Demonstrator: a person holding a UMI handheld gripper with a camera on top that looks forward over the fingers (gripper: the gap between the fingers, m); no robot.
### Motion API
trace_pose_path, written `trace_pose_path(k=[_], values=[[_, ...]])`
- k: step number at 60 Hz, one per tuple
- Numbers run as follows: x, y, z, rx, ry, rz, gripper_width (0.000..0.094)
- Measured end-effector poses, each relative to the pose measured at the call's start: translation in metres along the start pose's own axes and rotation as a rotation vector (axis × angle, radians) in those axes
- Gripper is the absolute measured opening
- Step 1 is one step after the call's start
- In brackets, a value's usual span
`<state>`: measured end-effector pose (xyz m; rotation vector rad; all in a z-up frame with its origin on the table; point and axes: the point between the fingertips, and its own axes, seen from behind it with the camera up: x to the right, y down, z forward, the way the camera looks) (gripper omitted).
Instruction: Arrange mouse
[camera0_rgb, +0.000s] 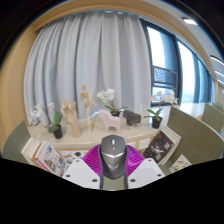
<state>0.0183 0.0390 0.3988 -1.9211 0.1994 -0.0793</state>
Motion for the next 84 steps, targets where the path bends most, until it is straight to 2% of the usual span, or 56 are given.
trace_pose_path(k=[4, 8, 13, 19, 33, 45, 51, 59, 65, 66, 70, 72, 75, 84], values=[[-0.054, -0.001, -0.004, 0.010, -0.059, -0.013, 0.0271], [-0.104, 0.021, -0.003, -0.015, -0.104, -0.042, 0.0270], [-0.167, 0.069, 0.006, -0.078, -0.161, -0.059, 0.0271], [-0.218, 0.152, 0.029, -0.191, -0.198, -0.107, 0.0269], [-0.274, 0.347, 0.062, -0.463, -0.238, -0.183, 0.0268], [-0.271, 0.424, 0.066, -0.557, -0.217, -0.221, 0.0271], [-0.271, 0.425, 0.069, -0.528, -0.211, -0.225, 0.0276], [-0.271, 0.426, 0.070, -0.526, -0.203, -0.203, 0.0397], [-0.271, 0.428, 0.069, -0.560, -0.187, -0.152, 0.0484], [-0.271, 0.427, 0.068, -0.567, -0.187, -0.141, 0.0519], [-0.268, 0.408, 0.066, -0.543, -0.177, -0.082, 0.0807], [-0.266, 0.394, 0.064, -0.520, -0.171, -0.070, 0.0879], [-0.263, 0.371, 0.058, -0.494, -0.156, -0.063, 0.0846], [-0.249, 0.287, 0.024, -0.404, -0.150, -0.044, 0.0852]])
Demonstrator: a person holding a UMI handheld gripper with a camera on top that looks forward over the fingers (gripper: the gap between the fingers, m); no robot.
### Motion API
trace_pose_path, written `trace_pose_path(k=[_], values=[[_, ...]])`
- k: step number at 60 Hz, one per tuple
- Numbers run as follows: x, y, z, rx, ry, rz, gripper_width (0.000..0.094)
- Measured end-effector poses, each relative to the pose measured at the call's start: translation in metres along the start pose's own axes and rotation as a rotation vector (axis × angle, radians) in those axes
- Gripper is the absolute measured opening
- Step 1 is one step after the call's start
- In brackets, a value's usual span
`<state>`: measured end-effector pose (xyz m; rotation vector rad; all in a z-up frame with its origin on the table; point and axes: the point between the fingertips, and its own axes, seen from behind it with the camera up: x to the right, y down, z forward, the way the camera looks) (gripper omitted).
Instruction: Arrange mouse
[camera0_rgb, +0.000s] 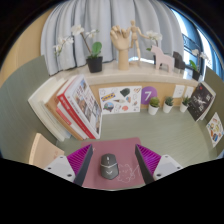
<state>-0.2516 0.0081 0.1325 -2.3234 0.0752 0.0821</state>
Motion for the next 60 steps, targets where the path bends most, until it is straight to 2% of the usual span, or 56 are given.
trace_pose_path(k=[8, 18, 34, 60], values=[[0.010, -0.046, -0.071, 0.094, 0.005, 0.021, 0.0850], [0.029, -0.062, -0.151, 0.159, 0.035, 0.012, 0.0849], [0.052, -0.037, -0.224, 0.210, 0.040, -0.039, 0.0849], [0.094, 0.031, -0.289, 0.192, 0.015, -0.041, 0.0848]])
